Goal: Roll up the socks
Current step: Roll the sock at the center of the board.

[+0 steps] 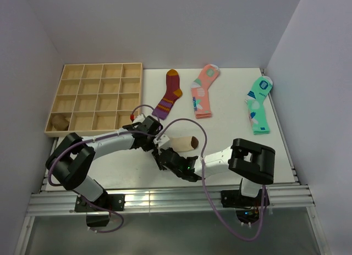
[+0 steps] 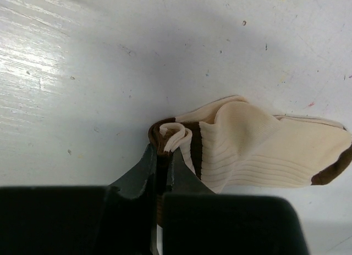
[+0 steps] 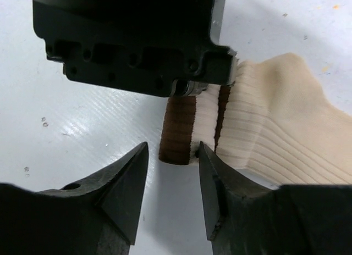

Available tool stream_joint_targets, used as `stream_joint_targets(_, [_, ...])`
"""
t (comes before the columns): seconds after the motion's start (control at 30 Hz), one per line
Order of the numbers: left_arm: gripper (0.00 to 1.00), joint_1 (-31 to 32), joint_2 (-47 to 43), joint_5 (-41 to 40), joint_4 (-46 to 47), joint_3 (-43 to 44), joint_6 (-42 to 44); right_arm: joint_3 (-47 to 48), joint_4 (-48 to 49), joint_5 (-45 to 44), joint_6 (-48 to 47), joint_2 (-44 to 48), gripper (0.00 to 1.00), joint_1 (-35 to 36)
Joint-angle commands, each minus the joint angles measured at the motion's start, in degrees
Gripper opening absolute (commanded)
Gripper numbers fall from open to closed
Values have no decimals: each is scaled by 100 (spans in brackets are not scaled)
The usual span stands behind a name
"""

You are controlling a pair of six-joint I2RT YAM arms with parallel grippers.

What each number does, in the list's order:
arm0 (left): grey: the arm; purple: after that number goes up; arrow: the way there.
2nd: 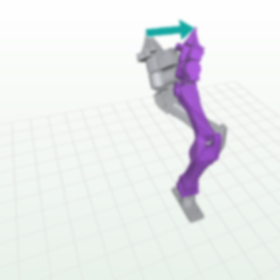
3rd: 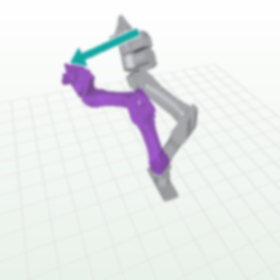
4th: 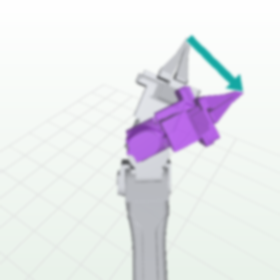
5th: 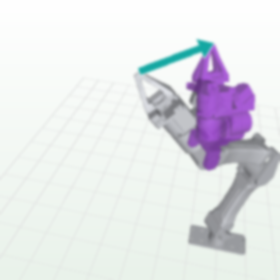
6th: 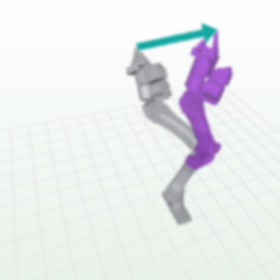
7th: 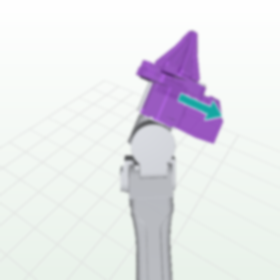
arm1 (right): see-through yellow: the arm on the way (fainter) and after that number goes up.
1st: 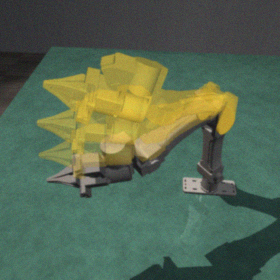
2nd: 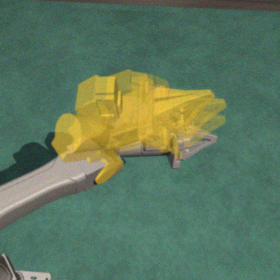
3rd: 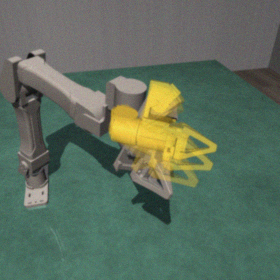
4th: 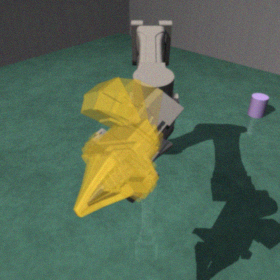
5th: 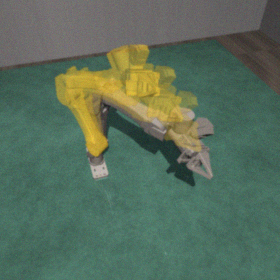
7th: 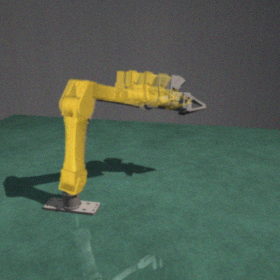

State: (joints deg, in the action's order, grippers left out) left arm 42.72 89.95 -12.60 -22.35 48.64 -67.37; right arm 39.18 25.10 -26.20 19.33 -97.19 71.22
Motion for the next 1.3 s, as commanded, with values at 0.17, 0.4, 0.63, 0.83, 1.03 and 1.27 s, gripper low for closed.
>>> stream_joint_targets(0.17, [0,52,356,328,-551,-57,172,186,-5,-676,-254,262,51,111])
stream_joint_targets(0.4, [0,52,347,302,-666,49,233,502,-242,-536,-255,-283,51,155])
stream_joint_targets(0.63, [1,35,304,477,-534,-57,233,749,-620,-807,-62,-819,47,164])
stream_joint_targets(0.83, [0,17,41,443,-464,-197,173,785,-1078,-686,246,-769,11,50])
stream_joint_targets(1.03, [25,-123,-785,399,168,-1014,-371,319,-920,491,483,-240,0,-345])
stream_joint_targets(1.27, [78,-141,-2112,21,1089,-2156,-1216,-68,-455,2775,729,129,0,-1021])
